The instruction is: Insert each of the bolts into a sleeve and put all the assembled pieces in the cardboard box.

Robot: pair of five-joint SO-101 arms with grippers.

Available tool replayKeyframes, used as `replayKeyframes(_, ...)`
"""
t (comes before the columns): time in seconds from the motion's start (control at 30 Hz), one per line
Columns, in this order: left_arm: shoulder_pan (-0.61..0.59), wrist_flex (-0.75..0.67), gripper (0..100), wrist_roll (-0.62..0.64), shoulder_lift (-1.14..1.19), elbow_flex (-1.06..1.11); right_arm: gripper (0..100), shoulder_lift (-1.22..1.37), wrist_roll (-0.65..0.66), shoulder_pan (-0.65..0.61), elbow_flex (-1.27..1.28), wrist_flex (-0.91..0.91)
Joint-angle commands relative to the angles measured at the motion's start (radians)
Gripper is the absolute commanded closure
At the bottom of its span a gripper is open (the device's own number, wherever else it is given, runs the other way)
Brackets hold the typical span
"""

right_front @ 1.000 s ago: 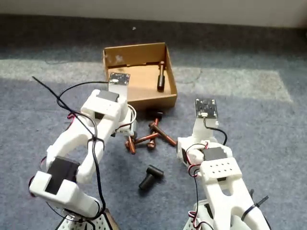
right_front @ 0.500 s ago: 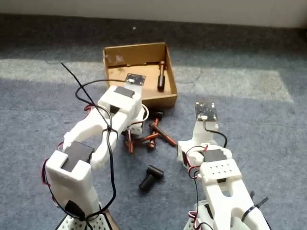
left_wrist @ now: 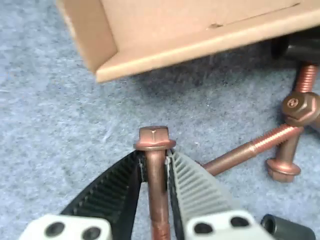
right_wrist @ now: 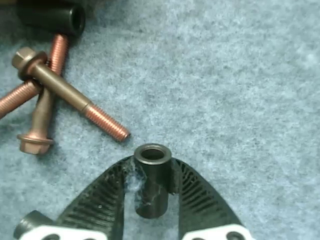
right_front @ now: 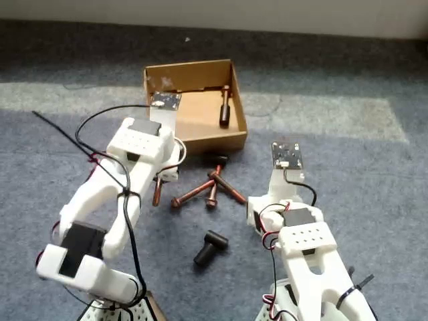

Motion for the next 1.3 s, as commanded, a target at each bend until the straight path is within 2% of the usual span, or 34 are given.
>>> replayKeyframes(0.0,-0.022,-0.032,100,-0.074,-0.269,0.107,99.4,-0.035,-0.005,-0.001,-0.008,-0.019)
replayKeyframes(0.33,-0.024,-0.201,100,-0.137,-0.714,0.357,99.4,-0.071,-0.008,-0.208,-0.071,-0.018)
replayKeyframes(0.6,-0.024,-0.29,100,-0.13,-0.992,0.463,99.4,-0.375,-0.006,-0.268,-0.082,-0.021)
replayKeyframes(0.83,-0.015,-0.437,100,-0.126,-1.225,0.556,99.4,-0.615,-0.006,-0.351,-0.079,-0.022)
replayKeyframes(0.97,-0.018,-0.512,100,-0.005,-1.356,0.588,99.4,-0.691,-0.005,-0.403,-0.079,-0.031)
replayKeyframes(1.17,-0.013,-0.552,100,0.1,-1.503,0.584,99.4,-0.76,0.0,-0.479,0.025,-0.263)
replayKeyframes(1.27,-0.013,-0.566,100,0.115,-1.552,0.588,99.4,-0.782,0.092,-0.526,0.111,-0.377)
